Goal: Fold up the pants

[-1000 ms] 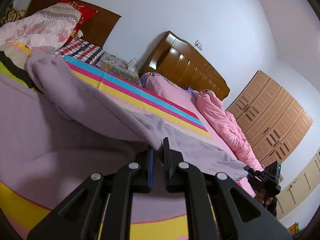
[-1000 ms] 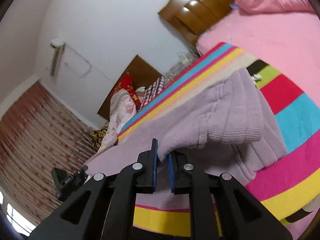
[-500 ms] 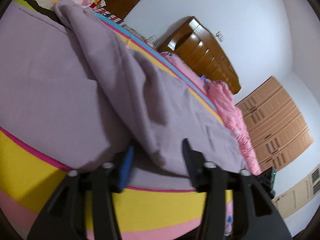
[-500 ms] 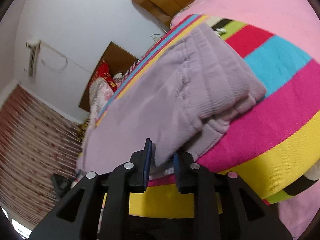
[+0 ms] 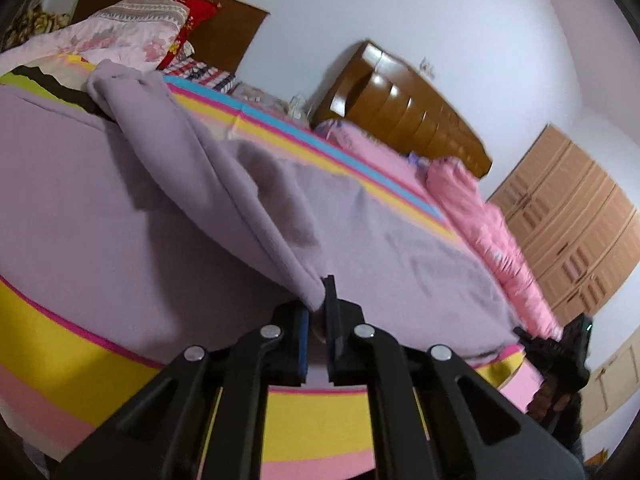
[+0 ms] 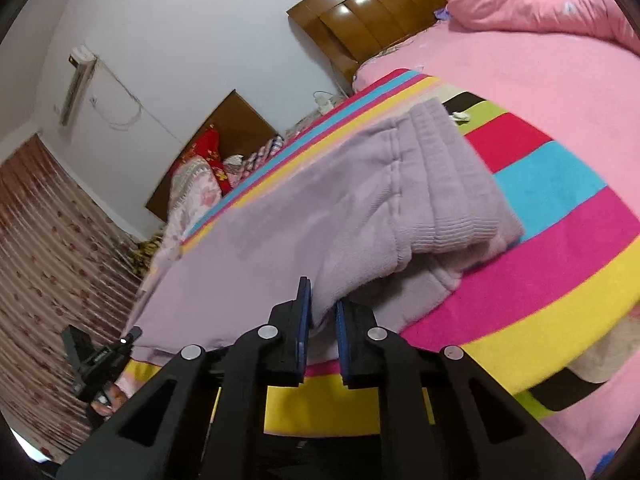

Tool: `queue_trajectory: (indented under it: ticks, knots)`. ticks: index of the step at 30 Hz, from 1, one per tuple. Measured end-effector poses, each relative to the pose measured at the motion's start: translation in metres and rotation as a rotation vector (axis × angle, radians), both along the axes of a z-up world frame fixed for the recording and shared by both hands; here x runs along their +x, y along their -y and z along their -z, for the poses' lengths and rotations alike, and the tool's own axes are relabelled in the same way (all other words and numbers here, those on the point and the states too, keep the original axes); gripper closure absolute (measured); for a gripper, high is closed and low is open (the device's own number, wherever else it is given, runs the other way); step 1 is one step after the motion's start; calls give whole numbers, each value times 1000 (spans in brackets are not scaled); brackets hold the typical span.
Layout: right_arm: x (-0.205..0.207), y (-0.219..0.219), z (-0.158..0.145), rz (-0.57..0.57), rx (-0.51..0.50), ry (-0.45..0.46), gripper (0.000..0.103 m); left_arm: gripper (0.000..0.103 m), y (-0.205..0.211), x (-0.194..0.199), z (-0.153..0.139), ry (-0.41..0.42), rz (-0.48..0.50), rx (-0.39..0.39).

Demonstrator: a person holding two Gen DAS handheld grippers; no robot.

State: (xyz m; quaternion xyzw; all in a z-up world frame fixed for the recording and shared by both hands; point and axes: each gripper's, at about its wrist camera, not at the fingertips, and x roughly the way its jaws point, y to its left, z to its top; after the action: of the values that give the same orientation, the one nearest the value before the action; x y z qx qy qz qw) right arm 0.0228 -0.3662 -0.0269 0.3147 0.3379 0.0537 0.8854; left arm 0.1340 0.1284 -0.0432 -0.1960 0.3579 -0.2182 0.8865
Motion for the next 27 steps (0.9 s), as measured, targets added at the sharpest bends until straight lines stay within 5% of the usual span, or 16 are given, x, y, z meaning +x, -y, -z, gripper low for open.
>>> queue_trajectory:
  ticks: [2,4,8,9,18,20,27]
  knots:
    - [3,-2,13,-1,-44,-58,92,97,2,2,24,-68,3,57]
    - [5,-5,20,17,-15,-54,93,96,0,2,32,-56,3,27]
    - [0,10,15,34,48,-29,62,92,-8,0,32,-73,9,28]
    - [-5,16,13,58,58,-16,60,91,-8,0,32,-74,10,26]
    - [-7,50,20,154,69,-2,62,87,-16,-3,37,-83,-1,-30]
    - [-7,44,16,155,14,6,74,87,-15,-3,36,-84,-3,-19]
    - [-16,30,-18,159,-84,82,82,96,-9,-21,5,38,-16,20]
